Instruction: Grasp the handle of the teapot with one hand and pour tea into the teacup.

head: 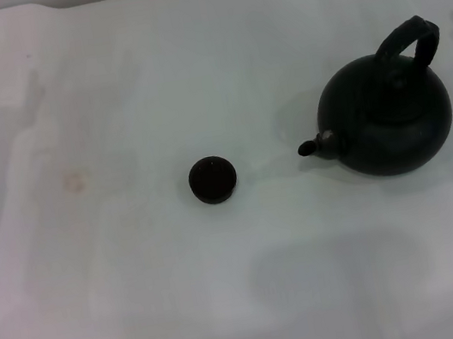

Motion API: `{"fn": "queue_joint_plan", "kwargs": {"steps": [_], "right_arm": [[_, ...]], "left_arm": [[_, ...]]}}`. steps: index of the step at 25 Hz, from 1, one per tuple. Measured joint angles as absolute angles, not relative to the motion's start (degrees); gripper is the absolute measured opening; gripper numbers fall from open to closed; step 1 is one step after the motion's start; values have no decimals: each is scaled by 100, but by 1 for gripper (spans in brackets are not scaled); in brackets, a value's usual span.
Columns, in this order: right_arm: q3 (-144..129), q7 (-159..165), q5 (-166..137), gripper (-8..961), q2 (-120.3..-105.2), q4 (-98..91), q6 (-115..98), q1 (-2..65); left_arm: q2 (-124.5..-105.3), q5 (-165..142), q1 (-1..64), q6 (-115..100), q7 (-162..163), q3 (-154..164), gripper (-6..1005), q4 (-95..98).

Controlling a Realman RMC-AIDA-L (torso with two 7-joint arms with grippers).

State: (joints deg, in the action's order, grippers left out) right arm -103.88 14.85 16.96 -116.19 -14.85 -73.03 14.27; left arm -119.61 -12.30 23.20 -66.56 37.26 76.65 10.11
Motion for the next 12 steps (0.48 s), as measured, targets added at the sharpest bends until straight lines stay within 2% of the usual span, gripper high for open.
{"fn": "queue_joint_plan", "kwargs": {"steps": [12], "right_arm": [[-10388, 1486, 1696, 875, -11619, -1486, -7301, 1433]], "left_arm": [[-11961, -1230, 2320, -6656, 3726, 7678, 878, 1010]]}}
